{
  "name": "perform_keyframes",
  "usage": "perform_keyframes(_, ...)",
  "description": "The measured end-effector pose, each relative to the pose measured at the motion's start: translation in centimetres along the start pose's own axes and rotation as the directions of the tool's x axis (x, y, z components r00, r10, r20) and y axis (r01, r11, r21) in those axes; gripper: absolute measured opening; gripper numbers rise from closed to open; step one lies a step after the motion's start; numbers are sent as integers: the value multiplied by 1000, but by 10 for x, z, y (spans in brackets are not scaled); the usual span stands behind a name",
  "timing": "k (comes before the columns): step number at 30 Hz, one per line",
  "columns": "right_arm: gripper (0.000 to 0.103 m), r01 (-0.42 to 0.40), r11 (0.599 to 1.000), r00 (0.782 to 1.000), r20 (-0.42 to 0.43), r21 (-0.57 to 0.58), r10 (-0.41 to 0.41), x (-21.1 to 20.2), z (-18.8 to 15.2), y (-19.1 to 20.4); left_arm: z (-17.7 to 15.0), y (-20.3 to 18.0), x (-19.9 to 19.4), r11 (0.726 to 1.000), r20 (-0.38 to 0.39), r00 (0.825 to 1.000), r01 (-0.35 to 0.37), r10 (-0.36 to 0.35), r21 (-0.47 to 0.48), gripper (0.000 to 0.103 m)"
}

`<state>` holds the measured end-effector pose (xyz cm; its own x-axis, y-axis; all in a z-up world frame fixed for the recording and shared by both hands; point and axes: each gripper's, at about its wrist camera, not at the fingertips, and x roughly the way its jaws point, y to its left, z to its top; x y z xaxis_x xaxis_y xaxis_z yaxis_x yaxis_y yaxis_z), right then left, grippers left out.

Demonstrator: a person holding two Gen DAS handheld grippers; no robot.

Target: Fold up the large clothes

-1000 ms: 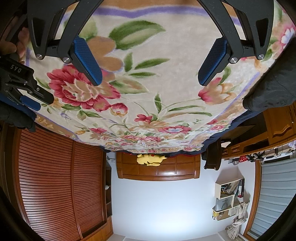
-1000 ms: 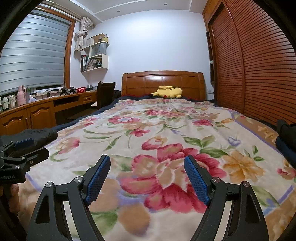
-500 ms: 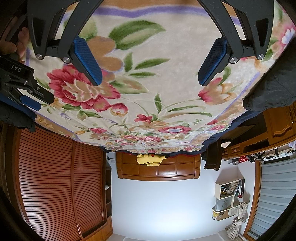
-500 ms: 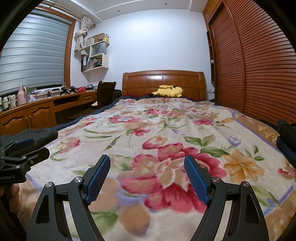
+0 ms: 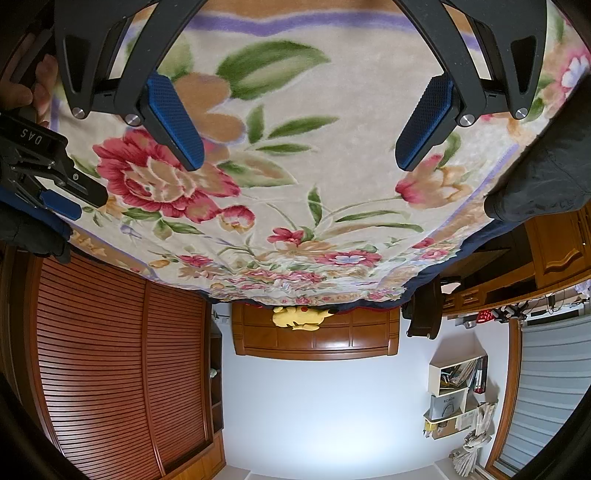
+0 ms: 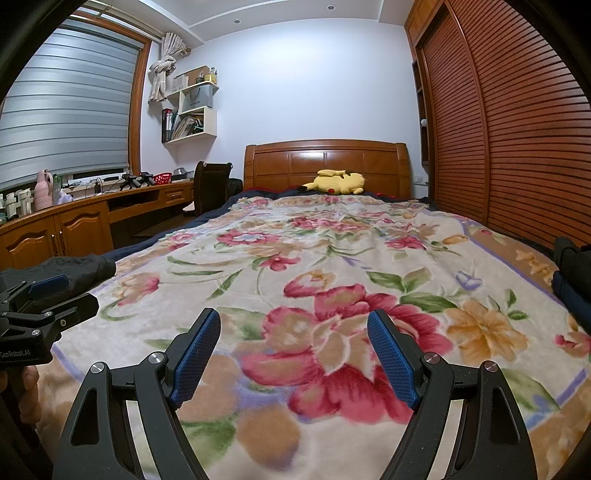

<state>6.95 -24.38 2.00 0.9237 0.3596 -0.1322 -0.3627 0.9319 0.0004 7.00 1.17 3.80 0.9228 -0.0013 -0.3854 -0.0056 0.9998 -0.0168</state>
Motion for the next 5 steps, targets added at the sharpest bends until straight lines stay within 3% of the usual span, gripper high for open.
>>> perform_keyframes(5, 83, 0, 1000, 1000, 0, 1, 0, 0, 0, 0, -1, 0, 0, 1000, 0, 1000, 0, 0, 0, 103)
